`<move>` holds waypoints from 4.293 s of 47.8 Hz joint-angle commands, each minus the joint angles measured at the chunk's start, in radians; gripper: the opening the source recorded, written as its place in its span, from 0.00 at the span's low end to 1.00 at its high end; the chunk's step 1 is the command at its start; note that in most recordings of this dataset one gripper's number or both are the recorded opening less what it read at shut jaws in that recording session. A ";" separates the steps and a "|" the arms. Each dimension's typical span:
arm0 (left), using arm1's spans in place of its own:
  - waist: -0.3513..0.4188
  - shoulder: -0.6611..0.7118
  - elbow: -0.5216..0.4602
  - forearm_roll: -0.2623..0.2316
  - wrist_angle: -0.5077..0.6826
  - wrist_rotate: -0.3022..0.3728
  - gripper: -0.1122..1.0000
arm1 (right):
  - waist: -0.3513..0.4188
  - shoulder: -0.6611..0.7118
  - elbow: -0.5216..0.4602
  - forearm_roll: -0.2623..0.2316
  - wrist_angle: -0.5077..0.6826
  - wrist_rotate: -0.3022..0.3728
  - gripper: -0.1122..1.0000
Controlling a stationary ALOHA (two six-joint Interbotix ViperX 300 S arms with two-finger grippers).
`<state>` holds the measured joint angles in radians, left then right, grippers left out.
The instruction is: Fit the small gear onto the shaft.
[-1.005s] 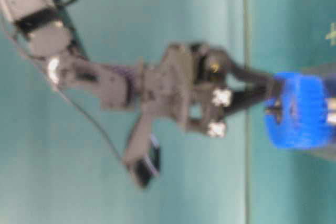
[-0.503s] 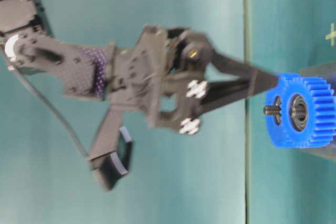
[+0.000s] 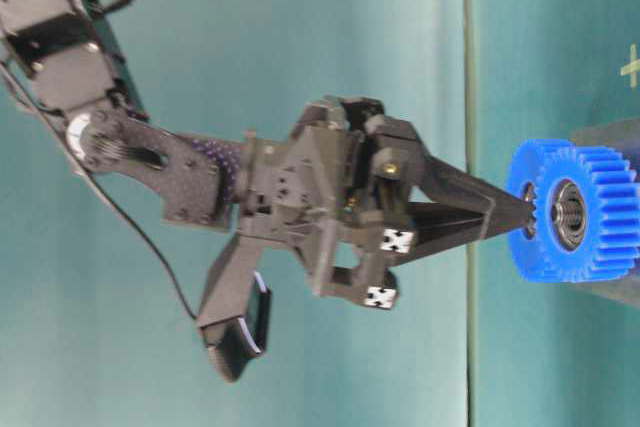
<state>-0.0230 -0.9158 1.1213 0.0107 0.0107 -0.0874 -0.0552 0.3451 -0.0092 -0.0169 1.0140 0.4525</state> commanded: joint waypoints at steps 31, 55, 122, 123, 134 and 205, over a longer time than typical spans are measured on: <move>0.000 0.005 -0.018 0.002 -0.008 -0.003 0.10 | 0.091 -0.132 0.029 0.025 0.121 0.038 0.10; 0.000 0.005 -0.020 0.002 -0.011 -0.003 0.10 | 0.035 0.012 -0.057 0.003 0.017 -0.014 0.10; 0.000 0.002 -0.020 0.002 -0.011 -0.006 0.10 | 0.035 -0.048 0.060 0.029 -0.029 0.012 0.10; 0.000 0.002 -0.020 0.002 -0.009 -0.006 0.10 | 0.038 -0.048 0.063 0.032 -0.029 0.014 0.10; 0.000 0.002 -0.021 0.002 -0.009 -0.006 0.10 | 0.095 -0.081 0.100 0.064 0.037 0.026 0.10; -0.002 0.049 -0.035 0.002 0.009 -0.031 0.10 | 0.112 -0.517 0.517 -0.115 -0.373 0.035 0.10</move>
<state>-0.0245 -0.8698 1.0968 0.0107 0.0199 -0.1181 0.0583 -0.1473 0.5154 -0.1304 0.6535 0.4832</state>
